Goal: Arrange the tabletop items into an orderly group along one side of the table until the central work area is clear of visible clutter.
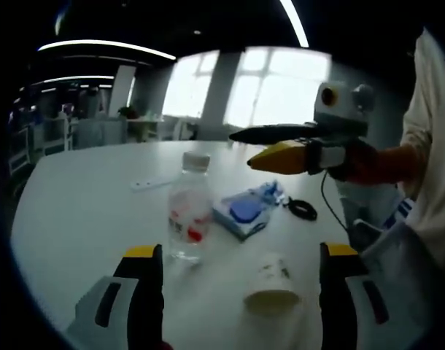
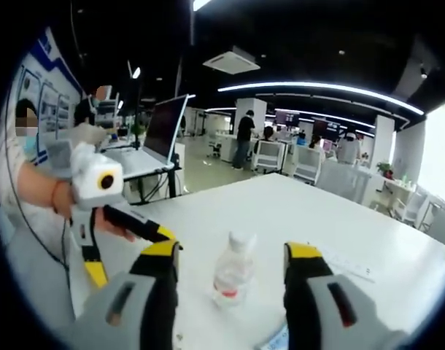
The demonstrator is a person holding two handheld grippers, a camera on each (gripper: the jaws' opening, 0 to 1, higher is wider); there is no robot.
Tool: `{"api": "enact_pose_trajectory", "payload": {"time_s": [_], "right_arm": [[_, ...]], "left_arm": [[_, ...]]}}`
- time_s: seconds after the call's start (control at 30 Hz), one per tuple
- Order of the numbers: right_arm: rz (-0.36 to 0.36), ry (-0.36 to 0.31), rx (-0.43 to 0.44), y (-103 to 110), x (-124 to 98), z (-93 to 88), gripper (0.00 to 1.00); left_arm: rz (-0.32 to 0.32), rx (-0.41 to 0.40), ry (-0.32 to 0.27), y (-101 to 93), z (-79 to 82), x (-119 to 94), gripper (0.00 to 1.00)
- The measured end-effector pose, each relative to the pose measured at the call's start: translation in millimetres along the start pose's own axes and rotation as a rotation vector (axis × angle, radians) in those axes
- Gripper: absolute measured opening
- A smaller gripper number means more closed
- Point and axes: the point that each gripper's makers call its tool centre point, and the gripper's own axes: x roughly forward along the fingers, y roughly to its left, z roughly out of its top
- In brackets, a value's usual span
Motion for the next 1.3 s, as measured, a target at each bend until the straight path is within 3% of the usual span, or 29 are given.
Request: {"api": "enact_pose_trajectory", "payload": {"time_s": [0.83, 1.3], "right_arm": [[-0.055, 0.085, 0.009, 24.6, -52.6, -14.6, 0.52], [-0.044, 0.154, 0.010, 55.2, -61.9, -32.1, 0.52]], "left_arm": [[0.010, -0.014, -0.012, -40.7, -6.2, -26.8, 0.84], [0.011, -0.019, -0.021, -46.8, -15.1, -38.4, 0.83]]}}
